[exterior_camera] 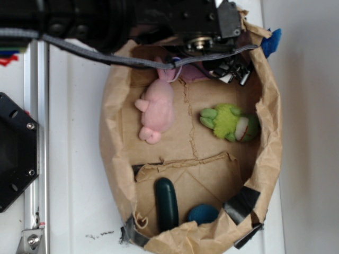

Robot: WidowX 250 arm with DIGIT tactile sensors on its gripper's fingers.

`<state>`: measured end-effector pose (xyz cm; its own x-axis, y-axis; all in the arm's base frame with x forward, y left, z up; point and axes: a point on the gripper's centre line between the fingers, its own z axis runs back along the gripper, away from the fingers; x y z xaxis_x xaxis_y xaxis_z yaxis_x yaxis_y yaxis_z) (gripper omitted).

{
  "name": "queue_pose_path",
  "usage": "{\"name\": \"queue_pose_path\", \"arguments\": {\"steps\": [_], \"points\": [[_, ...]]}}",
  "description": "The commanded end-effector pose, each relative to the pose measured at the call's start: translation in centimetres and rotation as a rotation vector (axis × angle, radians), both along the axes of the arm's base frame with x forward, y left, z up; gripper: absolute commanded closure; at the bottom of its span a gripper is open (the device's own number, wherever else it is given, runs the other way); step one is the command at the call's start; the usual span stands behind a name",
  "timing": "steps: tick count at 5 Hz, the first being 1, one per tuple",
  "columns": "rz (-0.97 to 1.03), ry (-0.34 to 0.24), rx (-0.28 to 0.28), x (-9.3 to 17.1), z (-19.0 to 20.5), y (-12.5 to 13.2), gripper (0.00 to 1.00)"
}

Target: Grab the rock.

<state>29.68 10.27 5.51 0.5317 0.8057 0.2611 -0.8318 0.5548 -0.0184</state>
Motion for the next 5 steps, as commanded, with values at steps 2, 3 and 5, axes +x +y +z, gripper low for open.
{"name": "queue_pose_path", "arguments": {"steps": [2,3,5], "points": [[0.009,-0.042,0.069,2.2,1.2,3.7,0.0],[-0.016,-0.028,0.1,1.4,0.5,4.1,0.0],[-0.032,-0.03,0.117,0.2,0.2,3.7,0.0]]}}
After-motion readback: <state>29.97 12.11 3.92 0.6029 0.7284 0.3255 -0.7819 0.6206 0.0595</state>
